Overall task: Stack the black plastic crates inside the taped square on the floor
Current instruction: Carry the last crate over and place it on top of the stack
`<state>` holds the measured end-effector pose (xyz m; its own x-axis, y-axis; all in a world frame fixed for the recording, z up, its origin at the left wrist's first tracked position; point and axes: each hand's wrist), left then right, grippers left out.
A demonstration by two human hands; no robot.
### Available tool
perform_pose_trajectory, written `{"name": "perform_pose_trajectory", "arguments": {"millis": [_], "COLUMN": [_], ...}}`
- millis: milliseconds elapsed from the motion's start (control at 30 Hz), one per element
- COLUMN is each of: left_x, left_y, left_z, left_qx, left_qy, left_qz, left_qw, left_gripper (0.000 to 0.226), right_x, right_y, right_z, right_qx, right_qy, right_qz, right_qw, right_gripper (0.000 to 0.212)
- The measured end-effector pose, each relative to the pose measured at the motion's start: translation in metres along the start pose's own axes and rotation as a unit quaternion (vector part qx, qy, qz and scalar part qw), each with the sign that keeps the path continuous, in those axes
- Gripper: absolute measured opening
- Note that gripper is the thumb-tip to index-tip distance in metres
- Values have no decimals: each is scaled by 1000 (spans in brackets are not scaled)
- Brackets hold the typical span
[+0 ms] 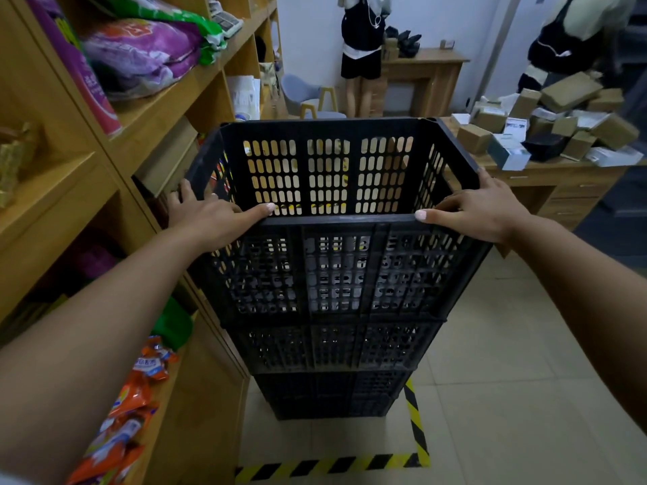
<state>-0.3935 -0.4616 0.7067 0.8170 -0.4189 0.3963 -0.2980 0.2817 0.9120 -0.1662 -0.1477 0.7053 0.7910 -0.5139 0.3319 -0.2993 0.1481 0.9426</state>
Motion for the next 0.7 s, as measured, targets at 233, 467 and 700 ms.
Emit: {"name": "perform_pose_trajectory", "arguments": {"millis": [233, 467, 700], "left_x": [1, 7, -5], "left_y": [-3, -2, -1], "left_z": [-1, 0, -7], "left_qx": [-1, -4, -11], "left_qy": [1, 2, 9], "left_qz": [-7, -9, -13], "left_qw": [1000, 1000, 1000], "left_gripper": [108, 109, 114], "right_x": [0, 3, -7], "right_y": [-3, -2, 2], "right_z": [-1, -3, -6], "right_qx": [2, -1, 10], "right_qy": [5, 5, -4], "right_qz": [-1, 1, 1], "right_qw": [1000, 1000, 1000], "right_gripper": [105, 109, 103]}}
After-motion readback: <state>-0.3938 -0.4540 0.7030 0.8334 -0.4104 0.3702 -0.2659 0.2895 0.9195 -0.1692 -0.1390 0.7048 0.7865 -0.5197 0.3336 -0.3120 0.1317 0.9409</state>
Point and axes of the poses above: each hand's wrist, its own x-axis away from the middle knuckle, its own y-axis out of the back of the hand, z = x × y, and after that the axes turned 15 degrees about z, right-handed
